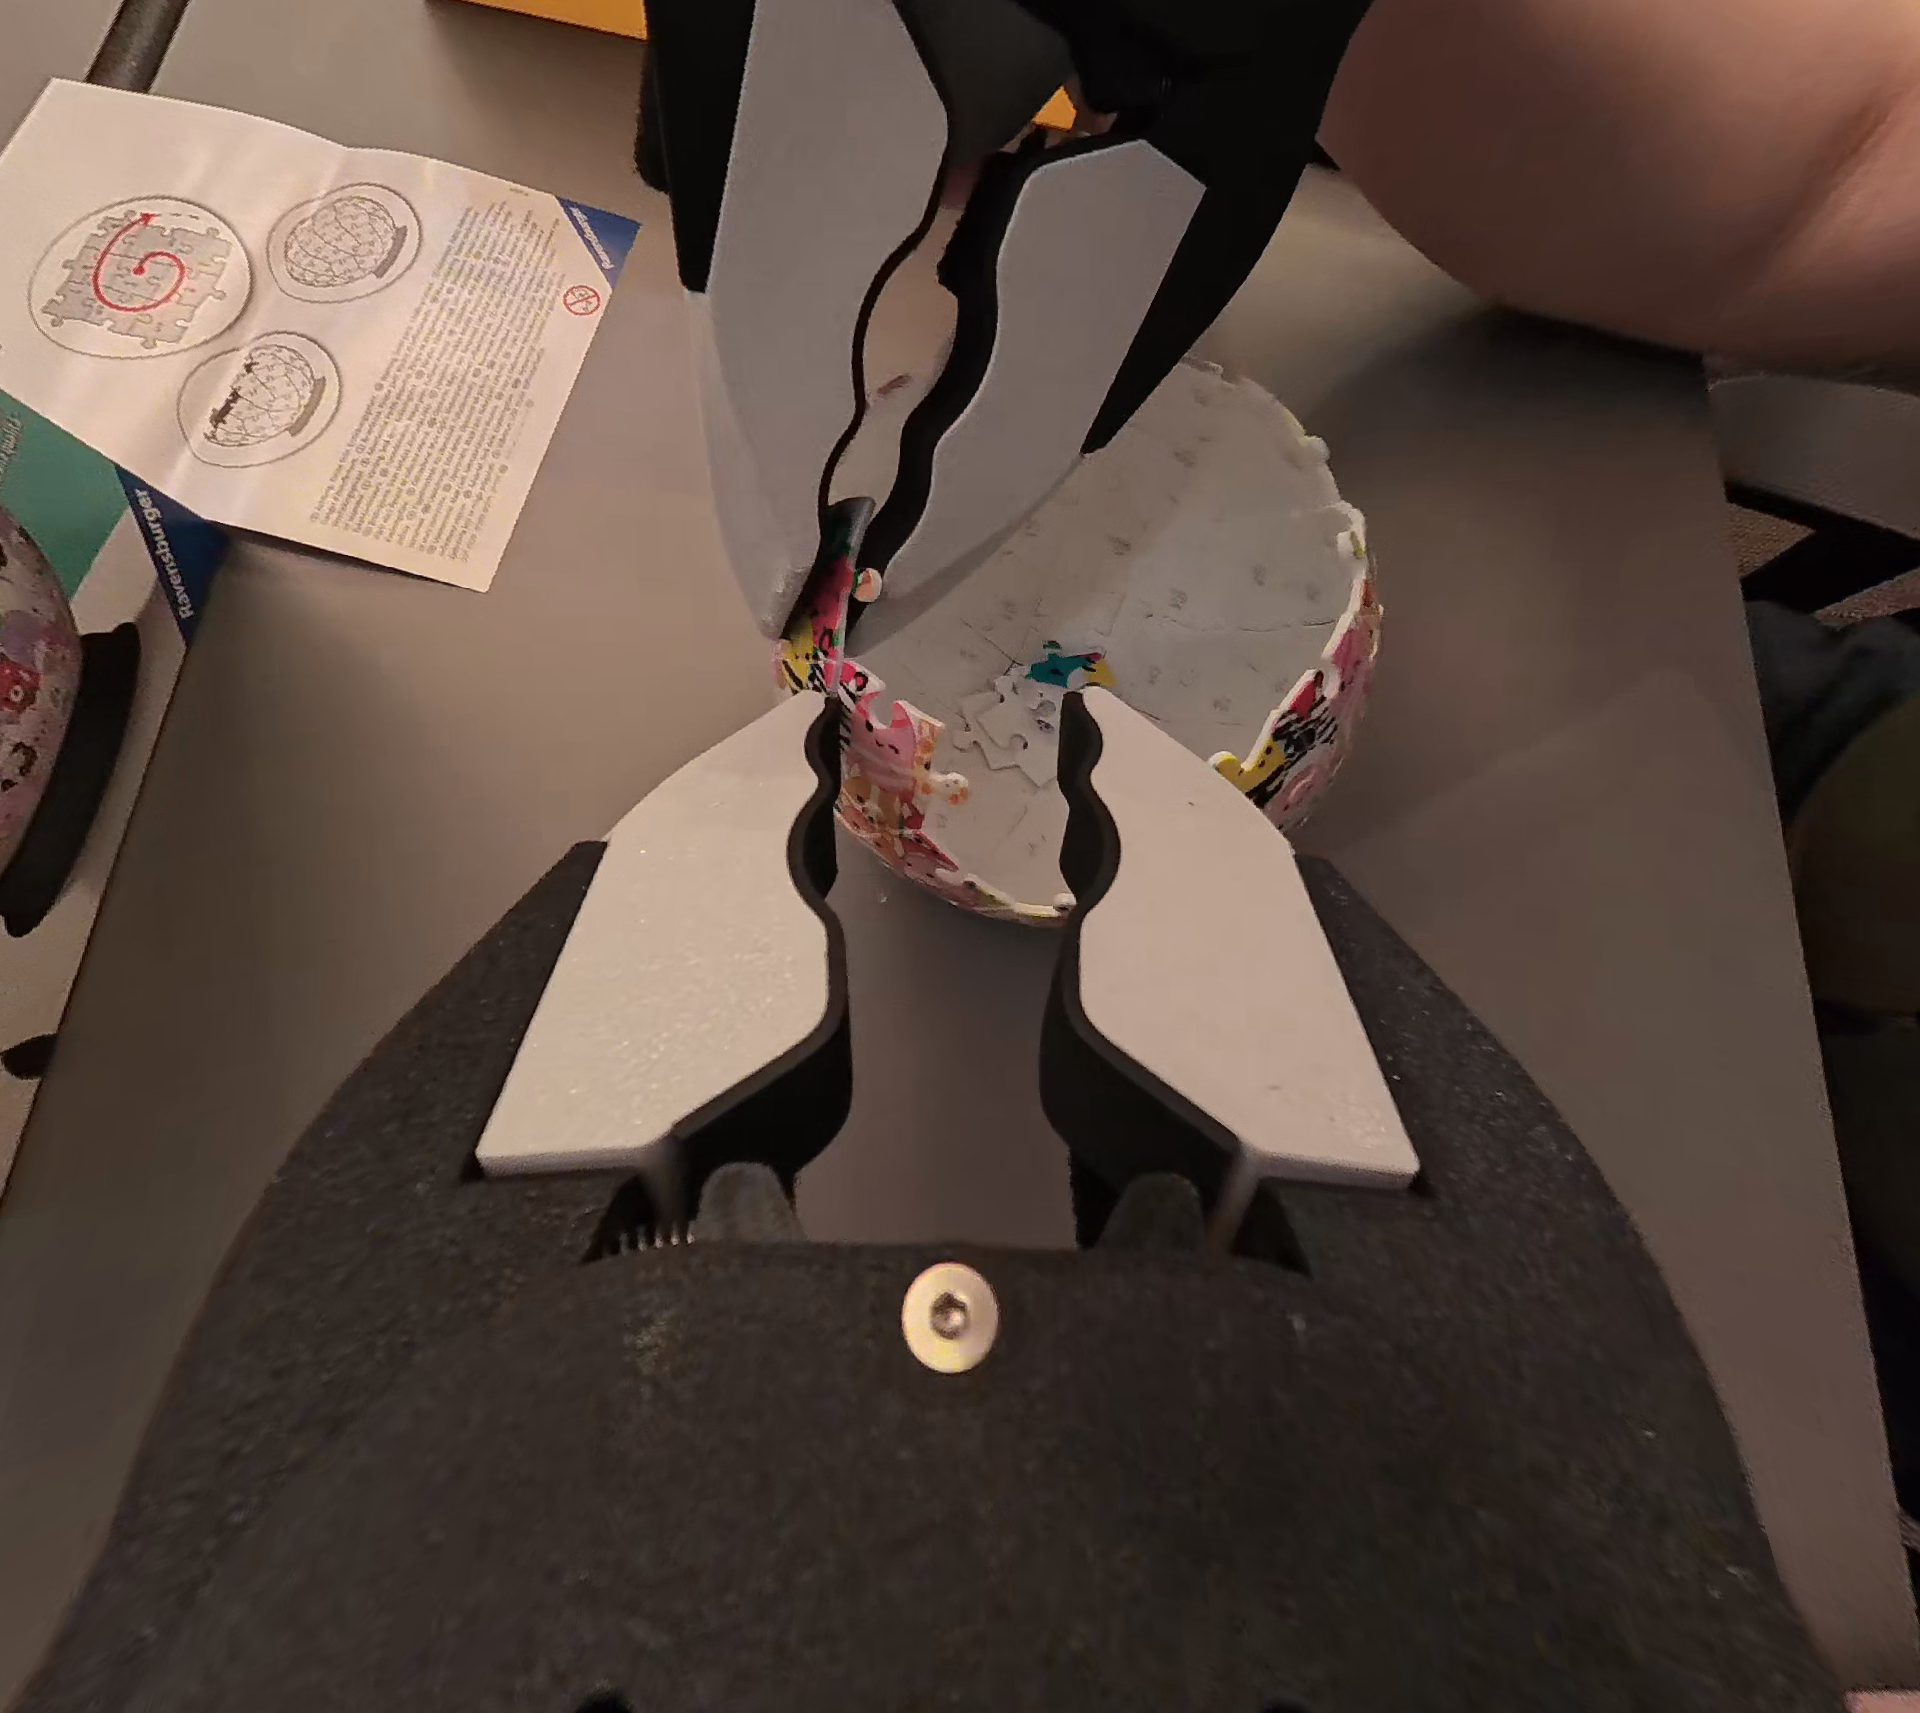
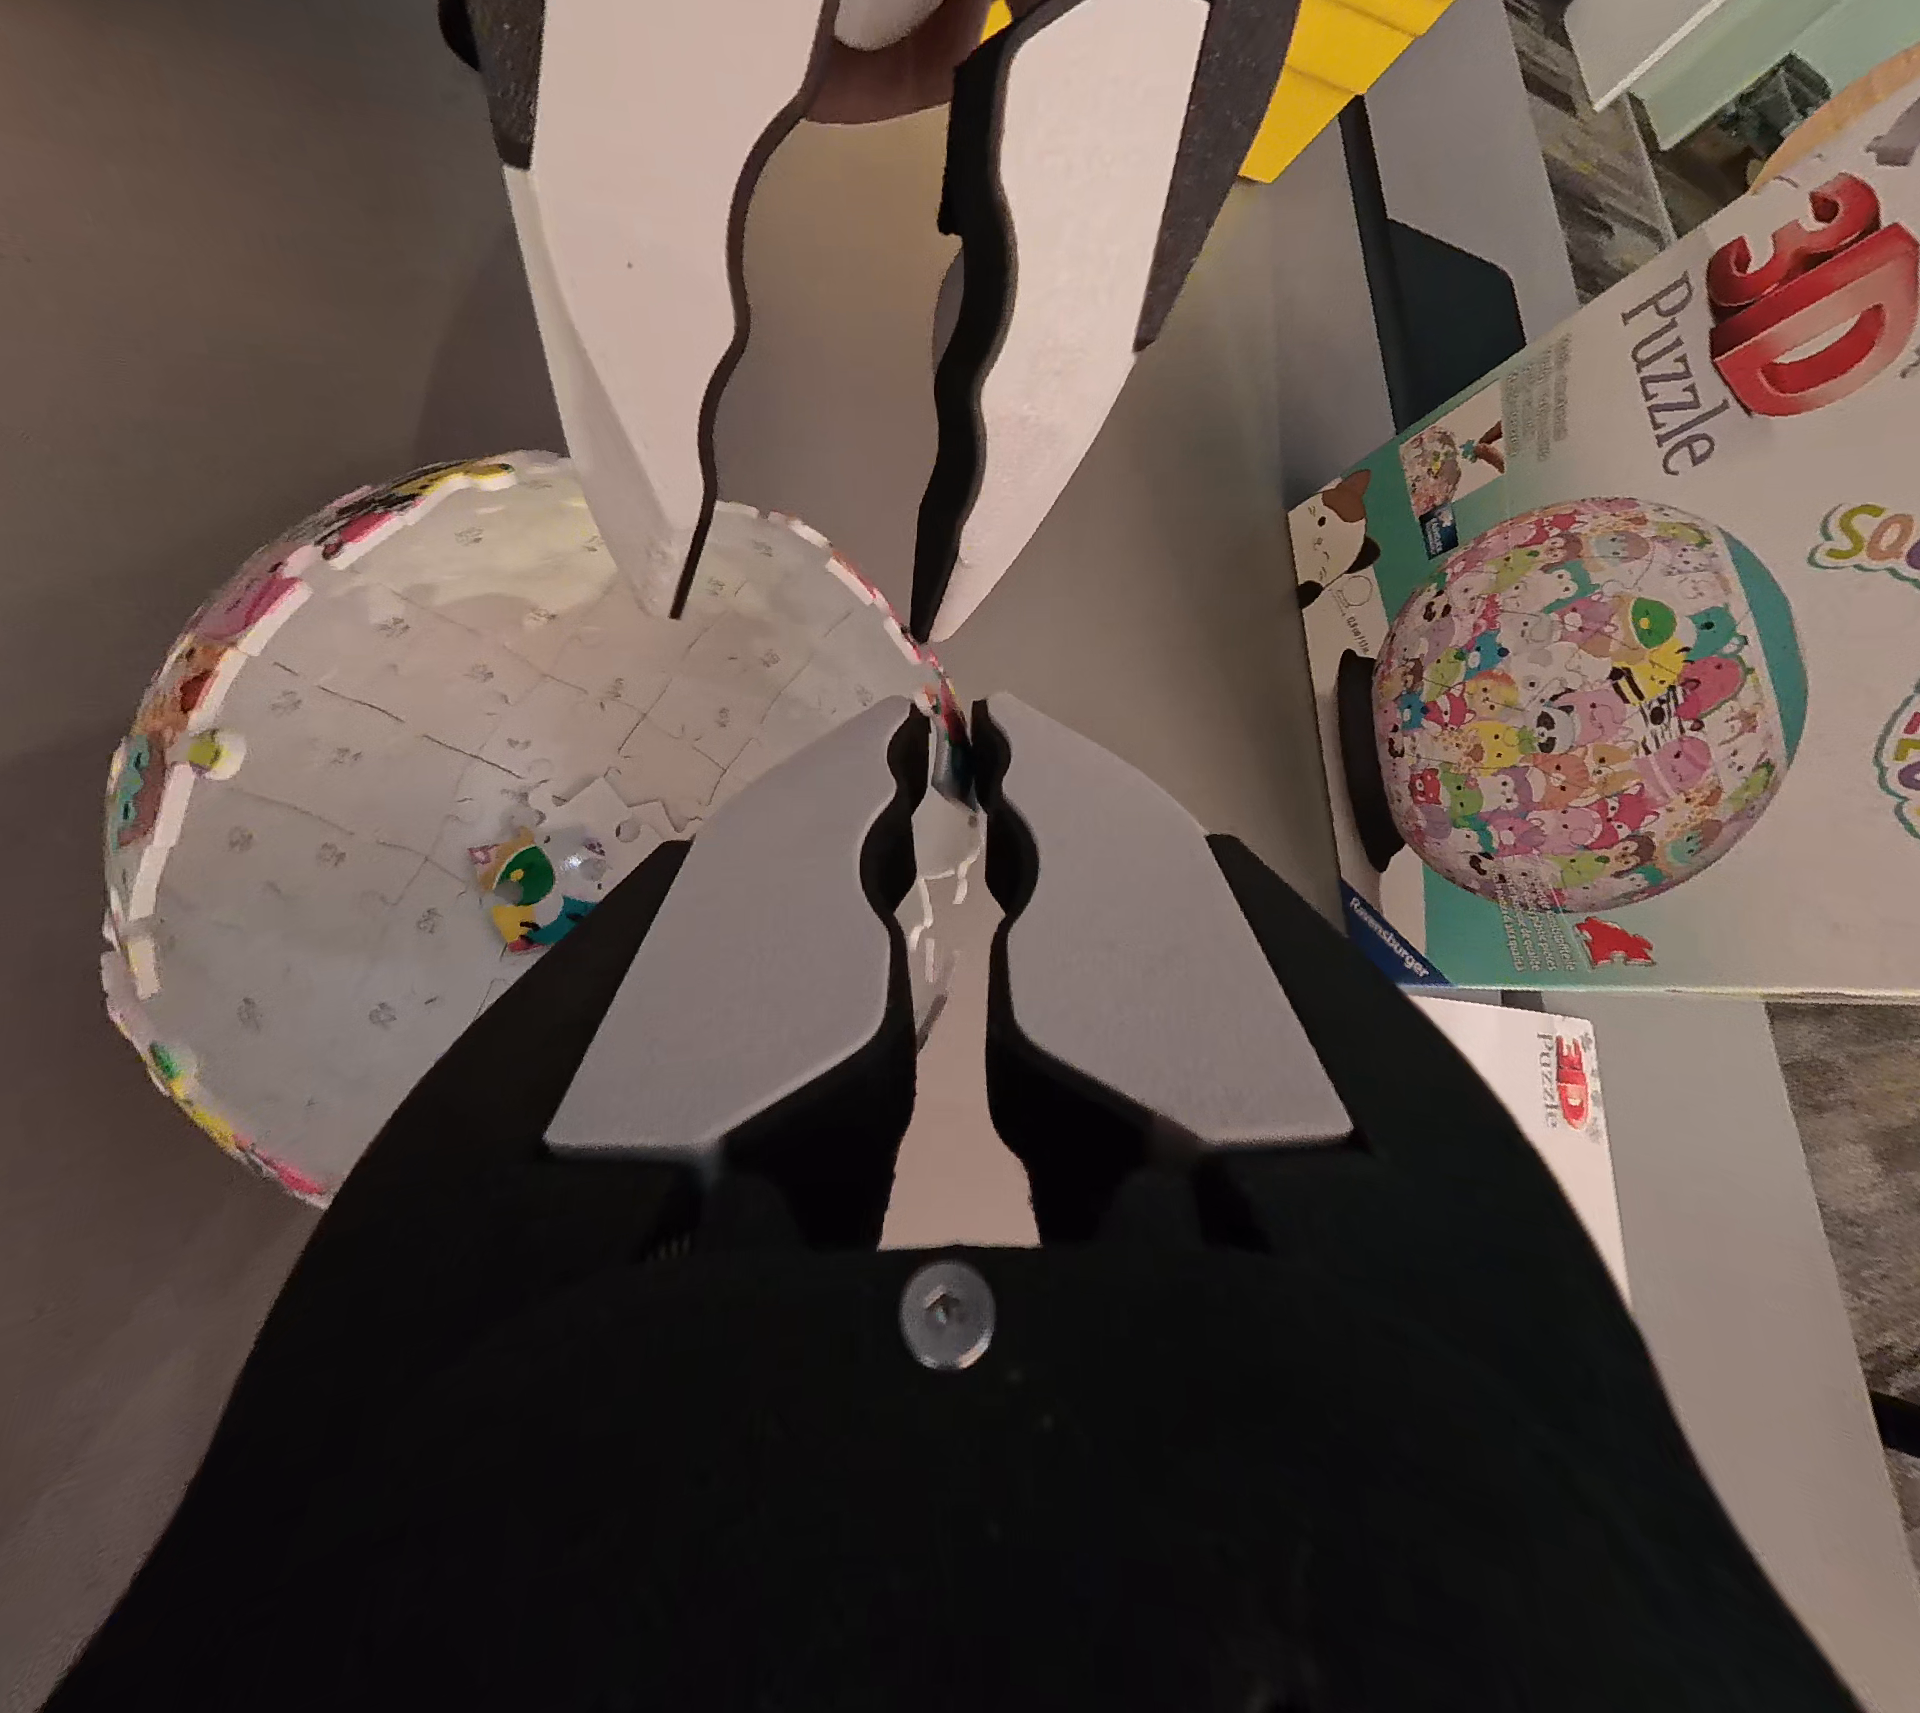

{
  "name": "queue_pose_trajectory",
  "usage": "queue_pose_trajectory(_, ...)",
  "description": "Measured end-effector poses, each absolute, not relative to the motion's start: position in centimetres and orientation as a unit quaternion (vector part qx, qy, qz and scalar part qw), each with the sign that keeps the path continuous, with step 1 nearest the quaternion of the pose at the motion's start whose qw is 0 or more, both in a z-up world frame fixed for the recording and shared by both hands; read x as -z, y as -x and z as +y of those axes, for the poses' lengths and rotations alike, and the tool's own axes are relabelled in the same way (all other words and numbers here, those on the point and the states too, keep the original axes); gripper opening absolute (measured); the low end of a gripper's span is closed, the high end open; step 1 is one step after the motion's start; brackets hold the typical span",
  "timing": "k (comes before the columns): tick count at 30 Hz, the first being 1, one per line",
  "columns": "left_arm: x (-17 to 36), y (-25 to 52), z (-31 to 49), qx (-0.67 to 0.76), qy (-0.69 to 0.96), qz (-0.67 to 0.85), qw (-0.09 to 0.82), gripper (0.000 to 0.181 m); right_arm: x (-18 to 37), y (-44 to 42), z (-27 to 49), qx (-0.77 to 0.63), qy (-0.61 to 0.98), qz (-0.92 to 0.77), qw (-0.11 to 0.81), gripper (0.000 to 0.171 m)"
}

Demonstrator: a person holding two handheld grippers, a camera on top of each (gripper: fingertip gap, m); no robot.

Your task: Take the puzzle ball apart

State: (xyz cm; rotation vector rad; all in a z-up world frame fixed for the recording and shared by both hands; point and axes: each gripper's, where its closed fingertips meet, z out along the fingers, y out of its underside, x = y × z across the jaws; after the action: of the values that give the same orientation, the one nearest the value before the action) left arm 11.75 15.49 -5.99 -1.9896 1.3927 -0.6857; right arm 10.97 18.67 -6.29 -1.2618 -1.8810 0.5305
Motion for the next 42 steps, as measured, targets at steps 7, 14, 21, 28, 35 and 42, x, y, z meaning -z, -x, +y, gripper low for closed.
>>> queue_pose_trajectory(7, 6.5, -11.8, 15.2, 0.249, 0.746, 0.542, 0.296, 0.036, 6.3, -10.9, 19.0, -0.227, 0.534, -0.723, 0.375, 0.008)
queue_pose_trajectory(14, 6.8, -11.5, 15.6, 0.257, 0.756, 0.528, 0.289, 0.034, 6.2, -11.1, 18.8, -0.231, 0.527, -0.726, 0.376, 0.009)
queue_pose_trajectory(21, 7.2, -10.2, 15.3, 0.2, 0.76, 0.552, 0.277, 0.035, 3.8, -11.3, 16.5, -0.247, 0.45, -0.751, 0.415, 0.021)
queue_pose_trajectory(28, 6.3, -8.7, 15.5, 0.245, 0.765, 0.522, 0.285, 0.032, 5.0, -10.1, 16.0, -0.22, 0.446, -0.77, 0.4, 0.02)
queue_pose_trajectory(35, 7.8, -9.2, 15.3, 0.267, 0.765, 0.526, 0.257, 0.027, 6.0, -9.9, 16.7, -0.188, 0.458, -0.774, 0.395, 0.007)
queue_pose_trajectory(42, 8.2, -9.4, 15.6, 0.267, 0.768, 0.523, 0.256, 0.025, 6.1, -10.0, 16.9, -0.193, 0.548, -0.718, 0.382, 0.008)
